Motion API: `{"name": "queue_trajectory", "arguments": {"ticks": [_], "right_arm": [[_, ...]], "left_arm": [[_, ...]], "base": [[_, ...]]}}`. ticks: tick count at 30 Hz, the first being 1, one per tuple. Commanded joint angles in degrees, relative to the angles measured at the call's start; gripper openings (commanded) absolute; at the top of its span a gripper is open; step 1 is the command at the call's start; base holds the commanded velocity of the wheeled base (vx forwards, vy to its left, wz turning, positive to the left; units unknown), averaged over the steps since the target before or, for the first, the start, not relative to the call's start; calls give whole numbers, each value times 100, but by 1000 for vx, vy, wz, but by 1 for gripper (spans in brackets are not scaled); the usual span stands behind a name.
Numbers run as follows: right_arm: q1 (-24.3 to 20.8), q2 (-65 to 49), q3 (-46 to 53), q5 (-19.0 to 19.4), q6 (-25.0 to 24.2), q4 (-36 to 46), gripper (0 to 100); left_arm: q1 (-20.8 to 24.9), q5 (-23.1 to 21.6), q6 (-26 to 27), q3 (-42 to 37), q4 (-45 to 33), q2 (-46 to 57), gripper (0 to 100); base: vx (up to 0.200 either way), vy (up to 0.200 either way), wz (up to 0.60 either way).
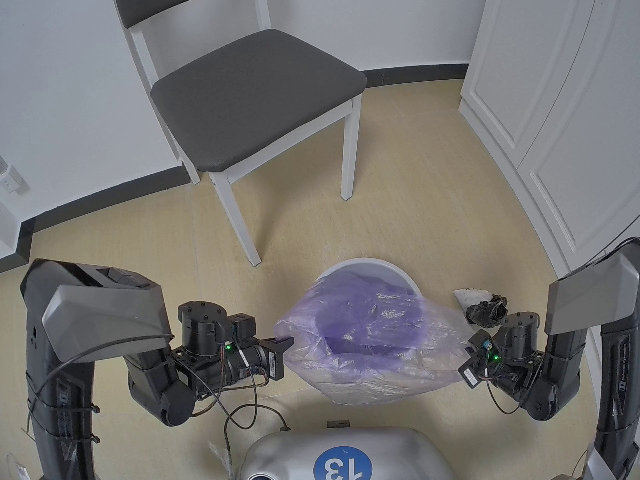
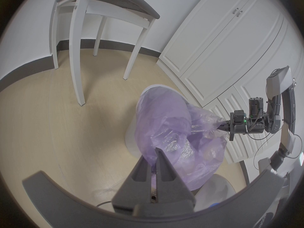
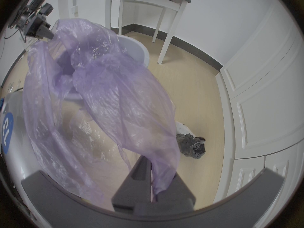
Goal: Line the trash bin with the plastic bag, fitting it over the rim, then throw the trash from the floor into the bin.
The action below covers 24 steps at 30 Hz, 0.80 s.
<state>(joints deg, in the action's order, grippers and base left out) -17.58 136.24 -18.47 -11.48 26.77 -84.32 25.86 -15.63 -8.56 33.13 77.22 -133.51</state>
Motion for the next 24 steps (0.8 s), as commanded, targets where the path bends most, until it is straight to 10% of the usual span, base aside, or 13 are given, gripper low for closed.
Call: {"name": "queue_trajectory", "arguments": {"ticks": [1,17,18,24], "right_arm": [[18,447,203,32,250,-216,0],[88,720,344,190,320,-480,0],[88,746,344,190,320,-515,100],[79,658,353,208,320,-524,100]], "left_arm": [[-19,-37,249,-202,479,-421,0],[-380,-107,768,35,1041,-729,0],[-380,-116,768,70,1059,-755,0],[-318,-125,706,264,1085,-729,0]], "base": [[0,0,0],[0,0,0],[0,0,0],[0,0,0]]}}
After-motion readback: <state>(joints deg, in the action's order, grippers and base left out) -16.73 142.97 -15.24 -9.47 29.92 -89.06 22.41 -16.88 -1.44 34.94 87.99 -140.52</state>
